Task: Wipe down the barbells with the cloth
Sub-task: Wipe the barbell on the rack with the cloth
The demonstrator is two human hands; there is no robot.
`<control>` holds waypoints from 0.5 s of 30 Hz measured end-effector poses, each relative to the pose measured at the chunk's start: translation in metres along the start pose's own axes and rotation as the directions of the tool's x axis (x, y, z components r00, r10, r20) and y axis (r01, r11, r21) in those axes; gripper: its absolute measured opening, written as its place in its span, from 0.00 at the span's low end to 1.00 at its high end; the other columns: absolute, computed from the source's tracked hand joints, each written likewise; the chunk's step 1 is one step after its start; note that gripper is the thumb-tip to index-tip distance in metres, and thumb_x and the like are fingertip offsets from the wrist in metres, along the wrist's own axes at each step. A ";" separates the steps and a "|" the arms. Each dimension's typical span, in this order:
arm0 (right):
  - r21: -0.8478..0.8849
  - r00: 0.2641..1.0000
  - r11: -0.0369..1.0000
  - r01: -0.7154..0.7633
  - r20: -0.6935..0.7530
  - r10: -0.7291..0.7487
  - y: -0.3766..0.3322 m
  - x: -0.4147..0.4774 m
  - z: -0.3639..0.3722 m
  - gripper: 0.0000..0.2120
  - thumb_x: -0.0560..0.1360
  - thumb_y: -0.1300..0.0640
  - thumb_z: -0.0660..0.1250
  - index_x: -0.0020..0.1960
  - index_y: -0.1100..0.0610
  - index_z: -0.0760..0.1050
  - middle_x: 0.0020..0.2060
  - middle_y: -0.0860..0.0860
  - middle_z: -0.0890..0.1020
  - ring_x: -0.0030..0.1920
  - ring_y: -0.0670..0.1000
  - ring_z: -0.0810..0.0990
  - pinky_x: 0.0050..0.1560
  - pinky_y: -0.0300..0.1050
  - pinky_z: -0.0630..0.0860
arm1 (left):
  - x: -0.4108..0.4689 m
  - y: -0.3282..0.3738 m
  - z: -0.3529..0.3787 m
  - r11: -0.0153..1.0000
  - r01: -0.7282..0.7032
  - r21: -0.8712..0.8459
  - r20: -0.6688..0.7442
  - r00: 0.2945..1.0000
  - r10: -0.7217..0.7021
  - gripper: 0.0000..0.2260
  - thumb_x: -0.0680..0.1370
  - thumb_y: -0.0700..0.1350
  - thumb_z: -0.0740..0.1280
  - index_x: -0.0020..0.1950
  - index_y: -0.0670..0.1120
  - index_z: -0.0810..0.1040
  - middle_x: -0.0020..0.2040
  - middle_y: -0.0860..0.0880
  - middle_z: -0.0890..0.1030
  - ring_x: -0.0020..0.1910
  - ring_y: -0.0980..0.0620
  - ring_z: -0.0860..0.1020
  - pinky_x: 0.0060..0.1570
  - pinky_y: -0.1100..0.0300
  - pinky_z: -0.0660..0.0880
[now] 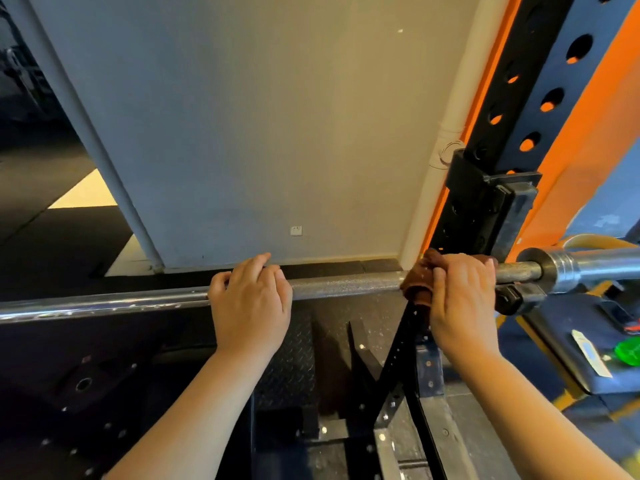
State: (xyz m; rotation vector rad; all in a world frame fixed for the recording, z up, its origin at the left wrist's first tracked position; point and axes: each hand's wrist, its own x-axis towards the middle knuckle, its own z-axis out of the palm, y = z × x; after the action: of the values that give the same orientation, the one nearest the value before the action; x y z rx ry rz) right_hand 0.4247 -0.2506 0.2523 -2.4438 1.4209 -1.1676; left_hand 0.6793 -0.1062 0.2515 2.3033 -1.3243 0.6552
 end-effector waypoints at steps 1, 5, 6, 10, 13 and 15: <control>0.019 1.000 1.000 -0.016 -0.002 0.016 -0.009 -0.003 0.004 0.13 0.84 0.53 0.52 0.59 0.55 0.73 0.53 0.51 0.76 0.60 0.58 0.72 0.78 0.62 0.52 | 0.000 0.001 0.000 1.000 0.003 -0.002 -0.001 1.000 -0.003 0.24 0.84 0.51 0.50 0.53 0.46 0.86 0.64 0.47 0.82 0.62 0.48 0.79 0.61 0.46 0.68; 0.045 0.966 0.975 0.216 0.136 -0.220 -0.029 -0.010 0.011 0.14 0.85 0.51 0.54 0.64 0.52 0.74 0.60 0.47 0.77 0.66 0.52 0.70 0.79 0.58 0.53 | -0.001 0.001 0.000 1.000 -0.004 -0.015 -0.017 1.000 0.004 0.24 0.84 0.50 0.50 0.52 0.46 0.86 0.63 0.47 0.82 0.61 0.48 0.79 0.60 0.45 0.68; 0.039 0.946 0.962 0.270 0.177 -0.273 -0.024 -0.006 0.006 0.14 0.85 0.51 0.54 0.66 0.52 0.74 0.61 0.47 0.77 0.66 0.51 0.70 0.80 0.54 0.51 | -0.001 0.001 0.000 1.000 -0.007 -0.015 -0.024 1.000 0.007 0.24 0.84 0.50 0.50 0.52 0.45 0.86 0.63 0.47 0.82 0.61 0.47 0.79 0.60 0.46 0.67; -0.040 0.972 0.978 0.206 0.128 -0.199 0.014 0.009 -0.011 0.14 0.85 0.52 0.53 0.63 0.53 0.75 0.56 0.49 0.78 0.59 0.54 0.73 0.75 0.57 0.62 | -0.001 0.000 0.000 1.000 -0.017 0.000 -0.043 0.999 0.017 0.24 0.84 0.50 0.50 0.52 0.45 0.86 0.62 0.47 0.82 0.60 0.47 0.80 0.59 0.46 0.67; 0.010 1.000 1.000 -0.006 -0.028 0.006 0.006 0.004 -0.007 0.12 0.85 0.54 0.53 0.57 0.56 0.74 0.51 0.52 0.76 0.56 0.56 0.72 0.70 0.62 0.64 | -0.001 0.001 0.001 1.000 -0.010 -0.002 -0.052 0.999 0.010 0.24 0.84 0.50 0.50 0.51 0.45 0.86 0.62 0.47 0.83 0.60 0.47 0.79 0.59 0.46 0.67; 0.024 1.000 1.000 0.007 -0.020 -0.006 -0.009 -0.003 0.004 0.11 0.85 0.55 0.54 0.57 0.56 0.74 0.53 0.51 0.76 0.58 0.54 0.71 0.72 0.64 0.61 | -0.001 0.001 0.001 1.000 -0.009 0.001 -0.055 0.998 0.009 0.23 0.84 0.50 0.51 0.50 0.45 0.86 0.61 0.47 0.83 0.60 0.47 0.79 0.59 0.46 0.67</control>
State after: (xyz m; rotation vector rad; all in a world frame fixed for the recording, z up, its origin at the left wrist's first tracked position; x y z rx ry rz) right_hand 0.4325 -0.2447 0.2521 -2.4293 1.3965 -1.2063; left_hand 0.6777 -0.1065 0.2504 2.2644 -1.3099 0.7169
